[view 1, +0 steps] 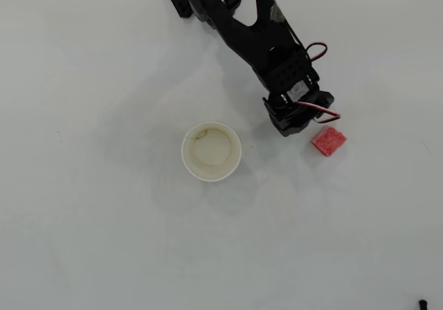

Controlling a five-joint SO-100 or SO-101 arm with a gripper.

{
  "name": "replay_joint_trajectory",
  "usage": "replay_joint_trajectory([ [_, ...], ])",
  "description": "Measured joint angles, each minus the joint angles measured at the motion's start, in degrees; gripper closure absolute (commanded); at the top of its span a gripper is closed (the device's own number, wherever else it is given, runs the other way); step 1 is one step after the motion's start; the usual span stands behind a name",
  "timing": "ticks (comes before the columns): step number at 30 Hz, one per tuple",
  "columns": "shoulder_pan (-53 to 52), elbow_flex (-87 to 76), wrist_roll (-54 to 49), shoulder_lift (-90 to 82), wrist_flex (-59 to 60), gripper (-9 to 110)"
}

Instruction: Grasp a red cube and put it in the cup.

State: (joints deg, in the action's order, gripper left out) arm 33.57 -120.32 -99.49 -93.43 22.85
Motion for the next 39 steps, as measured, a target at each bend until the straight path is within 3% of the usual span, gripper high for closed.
replay_joint_trajectory([
  [20, -5.4, 0.4, -0.1, 0.0, 0.0, 68],
  [39, -6.7, 12.0, -0.1, 9.8, -3.6, 68],
])
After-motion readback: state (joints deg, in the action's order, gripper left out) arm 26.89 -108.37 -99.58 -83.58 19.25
